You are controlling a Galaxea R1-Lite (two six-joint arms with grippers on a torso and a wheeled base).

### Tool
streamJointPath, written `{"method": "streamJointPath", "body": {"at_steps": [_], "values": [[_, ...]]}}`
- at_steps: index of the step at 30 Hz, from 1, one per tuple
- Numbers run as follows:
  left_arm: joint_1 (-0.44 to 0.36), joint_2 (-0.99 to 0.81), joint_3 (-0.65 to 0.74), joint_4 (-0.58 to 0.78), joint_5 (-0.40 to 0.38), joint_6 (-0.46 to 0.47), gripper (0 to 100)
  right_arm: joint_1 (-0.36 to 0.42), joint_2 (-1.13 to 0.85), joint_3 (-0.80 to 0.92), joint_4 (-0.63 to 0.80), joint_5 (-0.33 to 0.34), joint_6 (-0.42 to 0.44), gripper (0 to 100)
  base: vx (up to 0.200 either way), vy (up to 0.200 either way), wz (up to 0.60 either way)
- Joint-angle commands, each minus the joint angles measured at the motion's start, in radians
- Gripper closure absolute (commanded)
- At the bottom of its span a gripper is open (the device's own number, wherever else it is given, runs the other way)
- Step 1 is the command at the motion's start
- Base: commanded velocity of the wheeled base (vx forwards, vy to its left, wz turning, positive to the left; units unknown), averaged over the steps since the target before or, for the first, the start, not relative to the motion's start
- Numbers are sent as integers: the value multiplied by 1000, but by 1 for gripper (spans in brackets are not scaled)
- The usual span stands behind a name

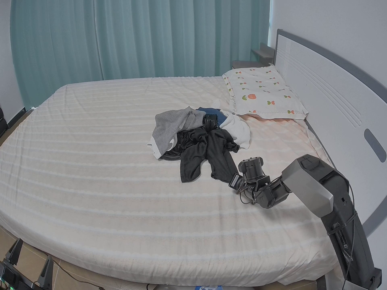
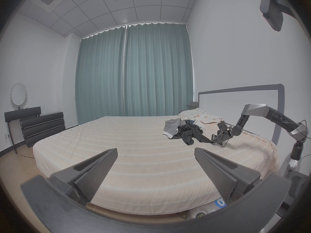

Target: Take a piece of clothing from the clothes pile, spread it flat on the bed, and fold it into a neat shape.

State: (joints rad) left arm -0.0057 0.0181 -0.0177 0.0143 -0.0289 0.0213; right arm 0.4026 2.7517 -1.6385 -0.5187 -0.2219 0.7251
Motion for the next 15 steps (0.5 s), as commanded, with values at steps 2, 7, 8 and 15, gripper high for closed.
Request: {"method": "streamJointPath", "body": {"at_steps": [2,7,8,15], "values": [[1,-7,15,1,0,-1,0,13,-305,421,-147,125,-79,100,0,0,0],[1,-7,15,0,0,-1,0,-18,-498,769,-193,254,-202,100,0,0,0],[1,-7,15,0,0,-1,0,-30,-546,849,-219,286,-222,100,0,0,0],[1,-7,15,0,0,-3,0,-71,-699,1181,-408,403,-237,100,0,0,0]]}}
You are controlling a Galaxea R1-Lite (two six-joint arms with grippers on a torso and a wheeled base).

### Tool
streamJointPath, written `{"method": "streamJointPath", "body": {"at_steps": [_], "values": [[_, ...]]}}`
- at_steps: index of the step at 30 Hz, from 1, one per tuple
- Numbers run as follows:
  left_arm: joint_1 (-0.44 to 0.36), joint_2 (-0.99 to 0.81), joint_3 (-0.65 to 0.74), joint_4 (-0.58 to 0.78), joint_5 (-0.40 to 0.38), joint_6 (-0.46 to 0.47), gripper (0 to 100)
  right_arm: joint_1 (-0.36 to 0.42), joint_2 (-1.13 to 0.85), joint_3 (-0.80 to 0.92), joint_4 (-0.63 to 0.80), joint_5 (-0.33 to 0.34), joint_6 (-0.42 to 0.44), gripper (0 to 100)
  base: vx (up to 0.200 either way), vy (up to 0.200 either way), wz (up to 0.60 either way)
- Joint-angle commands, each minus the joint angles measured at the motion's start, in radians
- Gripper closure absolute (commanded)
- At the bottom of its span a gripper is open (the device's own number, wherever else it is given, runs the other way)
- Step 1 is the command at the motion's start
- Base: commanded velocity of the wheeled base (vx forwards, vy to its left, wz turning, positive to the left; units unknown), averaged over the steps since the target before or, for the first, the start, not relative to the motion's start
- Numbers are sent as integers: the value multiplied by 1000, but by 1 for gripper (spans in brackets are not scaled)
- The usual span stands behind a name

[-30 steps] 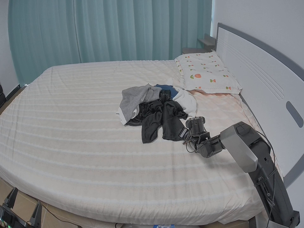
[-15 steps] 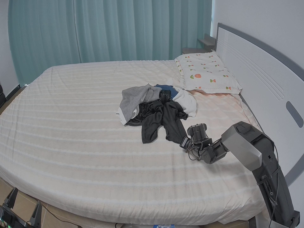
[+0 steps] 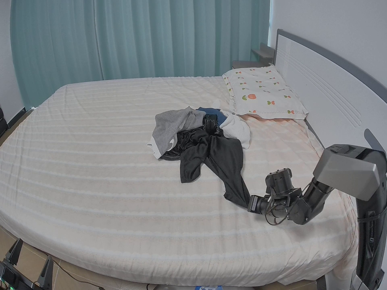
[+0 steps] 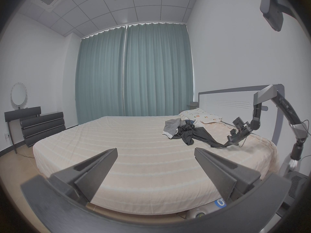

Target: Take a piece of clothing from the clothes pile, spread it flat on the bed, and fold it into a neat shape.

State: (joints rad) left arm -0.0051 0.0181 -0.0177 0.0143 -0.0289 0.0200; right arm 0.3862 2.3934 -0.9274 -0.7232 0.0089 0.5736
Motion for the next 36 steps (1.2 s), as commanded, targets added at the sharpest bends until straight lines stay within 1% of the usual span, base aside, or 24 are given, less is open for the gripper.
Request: {"method": "streamJointPath", "body": {"at_steps": [1,7,8,13,15,17,20,24,25,27,33,36], "values": [[1,-7,15,0,1,-2,0,-55,-335,532,-255,172,-86,100,0,0,0],[1,-7,15,0,0,-2,0,-52,-255,616,-406,172,-81,100,0,0,0],[1,-7,15,0,0,-2,0,-52,-255,616,-406,172,-81,0,0,0,0],[1,-7,15,0,0,-2,0,-59,-163,613,-578,180,-52,0,0,0,0],[1,-7,15,0,0,-2,0,-59,-145,610,-601,180,-44,0,0,0,0],[1,-7,15,1,0,-2,0,-58,-85,599,-671,180,-34,0,0,0,0],[1,-7,15,0,0,-2,0,-47,-23,567,-710,178,-32,0,0,0,0],[1,-7,15,0,0,-2,0,-36,24,515,-708,171,-32,0,0,0,0],[1,-7,15,0,0,-2,0,-35,50,463,-700,164,-31,0,0,0,0],[1,-7,15,0,0,-2,0,-35,62,429,-691,164,-31,0,0,0,0],[1,-7,15,0,0,-2,0,-27,81,395,-677,184,-31,0,0,0,0],[1,-7,15,1,0,-2,0,-18,95,352,-657,187,-31,0,0,0,0]]}}
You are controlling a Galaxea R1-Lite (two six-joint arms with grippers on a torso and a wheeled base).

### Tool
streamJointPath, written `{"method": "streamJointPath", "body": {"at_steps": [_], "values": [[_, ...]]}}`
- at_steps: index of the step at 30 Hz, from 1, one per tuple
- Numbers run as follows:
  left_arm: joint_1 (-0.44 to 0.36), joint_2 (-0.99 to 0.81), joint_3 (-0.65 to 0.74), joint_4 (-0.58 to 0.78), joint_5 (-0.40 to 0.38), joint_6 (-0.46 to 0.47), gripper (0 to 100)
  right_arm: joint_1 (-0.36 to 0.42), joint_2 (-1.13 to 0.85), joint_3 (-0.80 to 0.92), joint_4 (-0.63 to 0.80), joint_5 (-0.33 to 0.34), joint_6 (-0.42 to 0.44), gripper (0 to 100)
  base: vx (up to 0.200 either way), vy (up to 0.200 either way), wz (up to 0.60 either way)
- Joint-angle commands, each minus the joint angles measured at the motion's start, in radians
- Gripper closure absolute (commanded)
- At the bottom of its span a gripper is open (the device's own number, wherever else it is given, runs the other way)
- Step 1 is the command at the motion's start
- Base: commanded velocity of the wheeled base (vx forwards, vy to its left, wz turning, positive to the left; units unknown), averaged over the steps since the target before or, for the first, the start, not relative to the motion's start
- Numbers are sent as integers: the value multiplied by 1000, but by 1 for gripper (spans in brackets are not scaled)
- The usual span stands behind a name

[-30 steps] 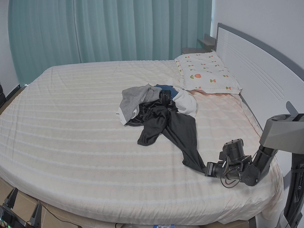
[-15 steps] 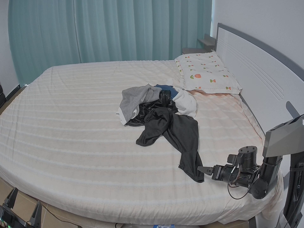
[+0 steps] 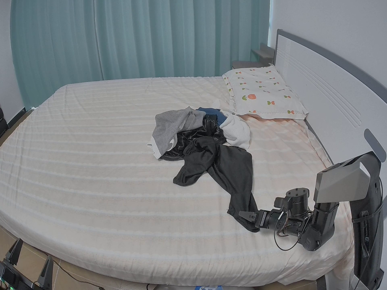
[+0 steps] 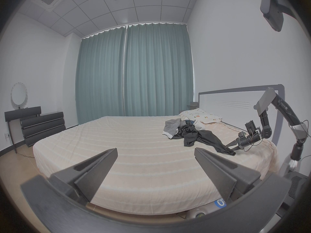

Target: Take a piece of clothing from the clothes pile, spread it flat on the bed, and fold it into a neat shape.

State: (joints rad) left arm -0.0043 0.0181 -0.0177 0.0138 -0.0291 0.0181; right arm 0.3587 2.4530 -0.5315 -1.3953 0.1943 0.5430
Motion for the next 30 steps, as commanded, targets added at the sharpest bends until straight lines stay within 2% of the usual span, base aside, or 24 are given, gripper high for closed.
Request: {"method": "streamJointPath", "body": {"at_steps": [1,6,7,17,18,22,24,27,30], "values": [[0,-7,15,0,0,0,0,11,37,-56,30,2,0,0,0,0,0],[0,-7,15,0,0,0,0,11,49,-122,81,-3,0,0,0,0,0],[0,-7,15,0,0,-1,0,12,49,-125,81,-4,0,100,0,0,0],[1,-7,15,0,0,-12,0,14,20,-68,50,-18,2,100,0,0,0],[1,-7,15,0,0,-9,0,6,-42,15,-21,4,9,100,0,0,0],[0,-6,15,-2,-2,-6,0,23,-154,117,-122,77,115,100,0,0,0],[0,-7,15,-3,-9,-1,0,48,-232,171,-162,145,173,100,0,0,0],[0,-7,15,-3,-9,19,0,82,-330,200,-165,206,209,100,0,0,0],[0,-7,8,-14,-9,13,0,101,-379,194,-162,217,213,100,0,0,0]]}}
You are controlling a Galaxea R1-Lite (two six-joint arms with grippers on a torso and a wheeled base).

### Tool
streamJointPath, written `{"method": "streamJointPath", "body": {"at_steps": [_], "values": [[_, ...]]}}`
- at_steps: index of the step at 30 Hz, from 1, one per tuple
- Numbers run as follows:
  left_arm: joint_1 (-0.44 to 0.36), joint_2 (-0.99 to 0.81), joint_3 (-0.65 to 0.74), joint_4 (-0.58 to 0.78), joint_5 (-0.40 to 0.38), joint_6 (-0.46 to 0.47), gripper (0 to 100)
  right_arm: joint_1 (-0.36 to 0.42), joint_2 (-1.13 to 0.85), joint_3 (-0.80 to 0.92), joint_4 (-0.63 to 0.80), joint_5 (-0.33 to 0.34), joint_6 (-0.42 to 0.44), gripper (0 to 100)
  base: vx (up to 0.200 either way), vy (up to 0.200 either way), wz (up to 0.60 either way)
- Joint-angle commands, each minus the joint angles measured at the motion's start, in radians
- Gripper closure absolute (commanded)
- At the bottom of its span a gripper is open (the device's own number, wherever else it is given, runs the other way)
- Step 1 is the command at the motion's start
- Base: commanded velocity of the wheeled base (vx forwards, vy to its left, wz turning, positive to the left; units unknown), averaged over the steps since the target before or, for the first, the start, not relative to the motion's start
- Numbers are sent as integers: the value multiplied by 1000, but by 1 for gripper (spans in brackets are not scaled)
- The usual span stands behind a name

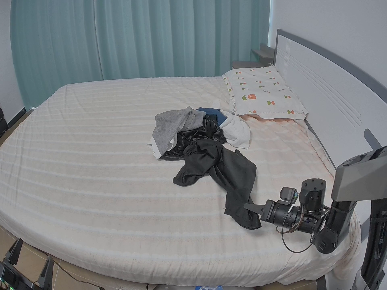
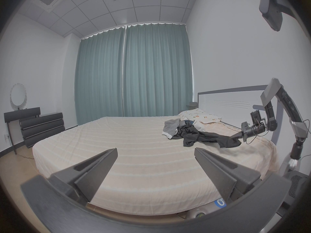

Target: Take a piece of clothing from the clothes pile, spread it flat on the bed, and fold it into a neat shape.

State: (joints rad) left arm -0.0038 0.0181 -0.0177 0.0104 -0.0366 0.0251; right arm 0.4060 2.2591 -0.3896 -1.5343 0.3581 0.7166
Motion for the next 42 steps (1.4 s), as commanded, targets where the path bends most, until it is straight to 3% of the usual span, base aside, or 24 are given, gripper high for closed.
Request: {"method": "streamJointPath", "body": {"at_steps": [1,2,4,10,13,19,21,23,25,29,31,33,35,38,42], "values": [[-4,11,-76,-56,-3,-51,0,68,-211,43,-21,53,43,100,0,0,0],[-10,56,-176,-87,4,-134,0,79,-225,37,-21,53,43,100,0,0,0],[-7,160,-252,-87,-11,-208,0,94,-245,28,-23,53,46,100,0,0,0],[-35,444,-212,-93,-91,-57,0,157,-306,41,-24,42,116,100,0,0,0],[-73,605,-216,-106,-134,-47,0,180,-306,57,-21,41,118,100,0,0,0],[-289,936,-209,-267,-126,-53,0,226,-294,69,-26,36,116,100,0,0,0],[-318,1045,-211,-337,-126,-54,0,228,-306,66,-26,33,116,100,0,0,0],[-318,1045,-211,-337,-126,-54,0,228,-306,66,-26,33,116,100,0,0,0],[-331,1292,-209,-474,-126,-65,0,240,-331,81,-23,30,112,100,0,0,0],[-366,1447,-212,-589,-126,-108,0,243,-332,94,-23,28,106,100,0,0,0],[-427,1625,-219,-771,-117,-200,0,232,-336,87,-21,28,107,100,0,0,0],[-453,1703,-220,-854,-83,-220,0,225,-337,84,-21,28,107,100,0,0,0],[-490,1867,-234,-1015,14,-223,0,223,-346,83,-21,25,107,100,0,0,0],[-528,2022,-280,-1181,99,-229,0,225,-351,94,-21,1,107,100,0,0,0],[-570,2166,-343,-1296,121,-226,0,221,-368,90,-21,-27,107,100,0,0,0]]}}
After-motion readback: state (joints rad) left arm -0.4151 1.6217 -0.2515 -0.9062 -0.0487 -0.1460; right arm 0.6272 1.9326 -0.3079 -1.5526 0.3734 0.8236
